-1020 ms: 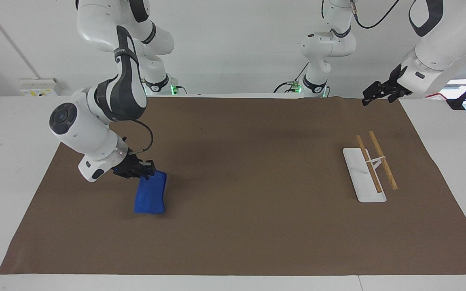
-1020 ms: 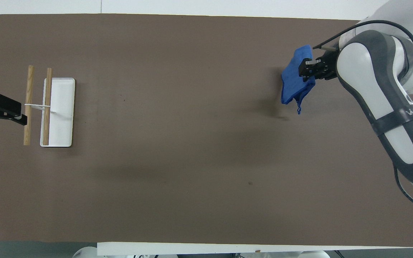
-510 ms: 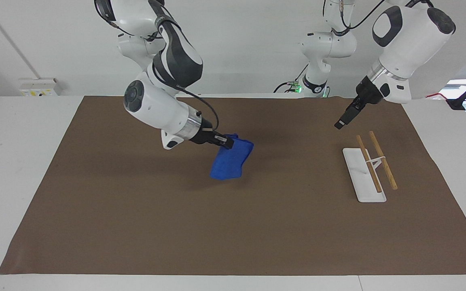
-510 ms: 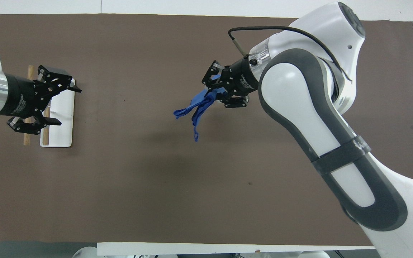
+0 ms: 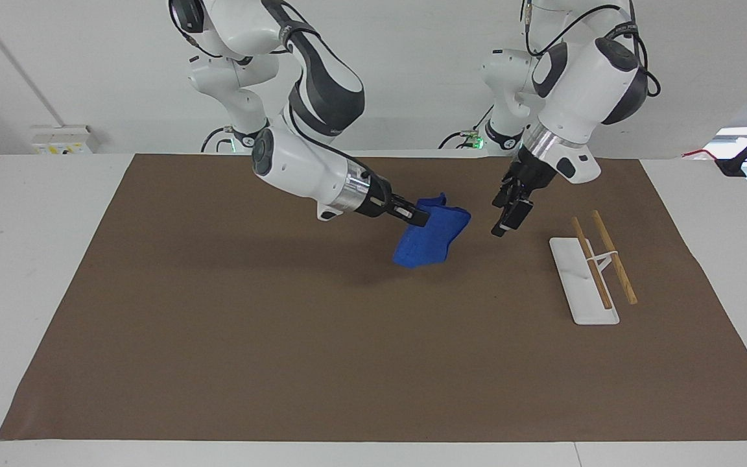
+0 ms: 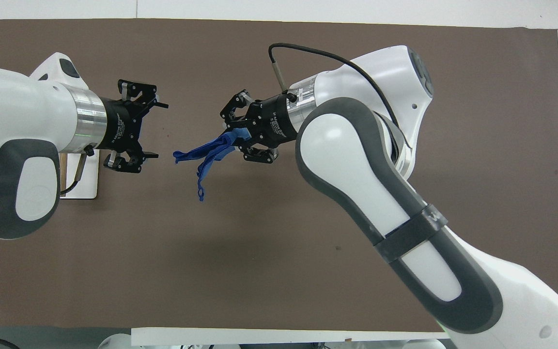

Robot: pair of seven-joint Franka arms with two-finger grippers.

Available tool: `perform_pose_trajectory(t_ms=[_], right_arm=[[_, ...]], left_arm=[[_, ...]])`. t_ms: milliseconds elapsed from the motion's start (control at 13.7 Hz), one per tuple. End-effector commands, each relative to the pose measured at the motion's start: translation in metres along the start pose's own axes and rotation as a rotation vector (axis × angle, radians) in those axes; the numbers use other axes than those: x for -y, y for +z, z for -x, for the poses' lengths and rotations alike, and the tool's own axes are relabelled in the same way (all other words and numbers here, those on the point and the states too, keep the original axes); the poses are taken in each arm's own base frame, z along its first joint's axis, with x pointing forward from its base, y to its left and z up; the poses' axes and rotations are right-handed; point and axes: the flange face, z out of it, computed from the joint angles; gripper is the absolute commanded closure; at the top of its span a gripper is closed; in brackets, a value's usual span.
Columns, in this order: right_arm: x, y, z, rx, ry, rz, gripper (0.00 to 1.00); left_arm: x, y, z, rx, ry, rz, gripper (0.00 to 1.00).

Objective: Right arm passes towel to left arm to hang
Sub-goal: 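Lift the towel with the right gripper while the left gripper approaches, then close the left gripper on the towel held by the right gripper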

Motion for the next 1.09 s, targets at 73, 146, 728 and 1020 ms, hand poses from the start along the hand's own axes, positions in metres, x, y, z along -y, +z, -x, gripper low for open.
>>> perform_pose_trajectory(t_ms=[73,146,728,1020], right_arm=[[-0.006,-0.007,0.001,0.000,0.025,-0.020,0.99],[-0.007,-0.006,0.002,0.001,0.025,-0.017,0.99],[-0.006,-0.008,0.002,-0.002,0.022,-0.020,0.99],[-0.007,-0.007,0.001,-0.002,0.020,-0.019,0.99]], left_arm=[[0.001,0.010,0.000,0.002,-0.016,-0.007,0.24],[0.002,0.009,-0.001,0.002,-0.003,-0.012,0.27],[0.022,0.015,0.018,-0.010,0.048,-0.172,0.39],[0.022,0.015,0.018,-0.010,0.049,-0.173,0.55]])
